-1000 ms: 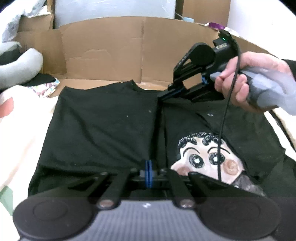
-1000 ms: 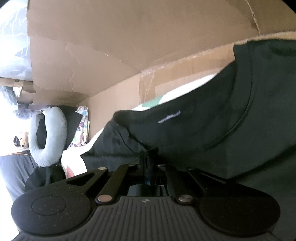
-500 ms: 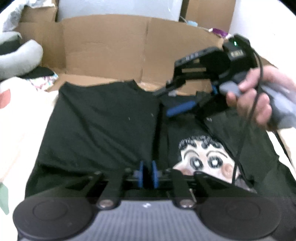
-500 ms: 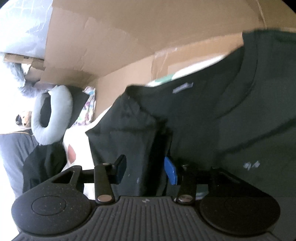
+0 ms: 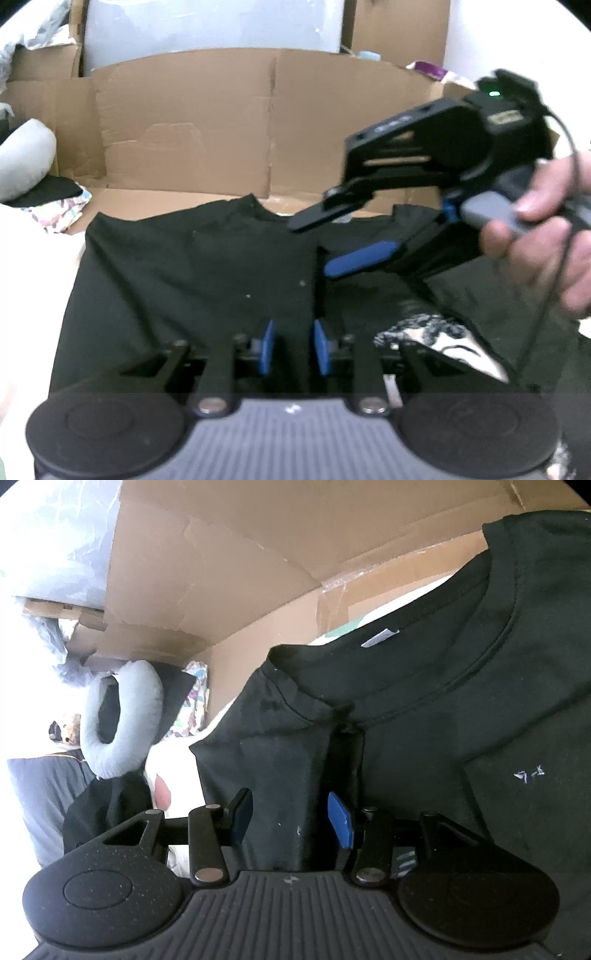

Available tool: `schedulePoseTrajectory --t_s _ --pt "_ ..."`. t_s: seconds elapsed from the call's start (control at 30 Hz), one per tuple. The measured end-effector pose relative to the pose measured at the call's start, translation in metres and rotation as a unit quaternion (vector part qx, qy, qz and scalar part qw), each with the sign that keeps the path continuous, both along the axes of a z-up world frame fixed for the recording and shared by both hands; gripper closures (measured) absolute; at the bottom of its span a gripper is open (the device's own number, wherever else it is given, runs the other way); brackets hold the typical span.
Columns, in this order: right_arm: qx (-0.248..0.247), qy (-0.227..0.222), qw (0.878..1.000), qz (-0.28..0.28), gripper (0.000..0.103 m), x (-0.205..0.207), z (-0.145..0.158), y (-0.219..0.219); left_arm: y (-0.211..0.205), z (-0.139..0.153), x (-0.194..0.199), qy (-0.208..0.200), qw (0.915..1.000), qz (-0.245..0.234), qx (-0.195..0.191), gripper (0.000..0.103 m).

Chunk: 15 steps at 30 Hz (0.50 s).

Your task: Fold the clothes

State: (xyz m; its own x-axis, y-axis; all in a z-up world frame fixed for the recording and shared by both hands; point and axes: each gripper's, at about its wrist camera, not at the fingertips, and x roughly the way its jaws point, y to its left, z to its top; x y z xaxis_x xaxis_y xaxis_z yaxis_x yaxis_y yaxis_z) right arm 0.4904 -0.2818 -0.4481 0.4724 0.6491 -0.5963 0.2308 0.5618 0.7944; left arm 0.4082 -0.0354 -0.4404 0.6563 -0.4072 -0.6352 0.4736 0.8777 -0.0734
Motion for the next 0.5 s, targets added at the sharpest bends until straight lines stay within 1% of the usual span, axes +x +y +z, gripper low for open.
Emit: schedulePoseTrajectory --t_s 0.1,0.2,0.37,0.5 --pt "0.002 -0.003 1.000 -0.010 0.056 -0.003 -0.001 -0.002 0.008 -0.002 0.007 -0.007 0.9999 0.015 -0.002 0.078" --pt "0.007 -0.005 1.000 -0.013 0.058 -0.005 -0.003 -0.002 0.018 -0.006 0.013 -0.001 0.9993 0.036 -0.012 0.078" --pt "0.009 0.002 1.000 -0.009 0.061 -0.006 -0.010 0.004 0.022 -0.013 0.017 -0.002 0.9993 0.039 -0.001 0.078" --pt "0.002 0.004 1.000 -0.006 0.063 -0.005 -0.015 0.009 0.026 -0.012 0.018 -0.004 0.9991 0.041 -0.005 0.078"
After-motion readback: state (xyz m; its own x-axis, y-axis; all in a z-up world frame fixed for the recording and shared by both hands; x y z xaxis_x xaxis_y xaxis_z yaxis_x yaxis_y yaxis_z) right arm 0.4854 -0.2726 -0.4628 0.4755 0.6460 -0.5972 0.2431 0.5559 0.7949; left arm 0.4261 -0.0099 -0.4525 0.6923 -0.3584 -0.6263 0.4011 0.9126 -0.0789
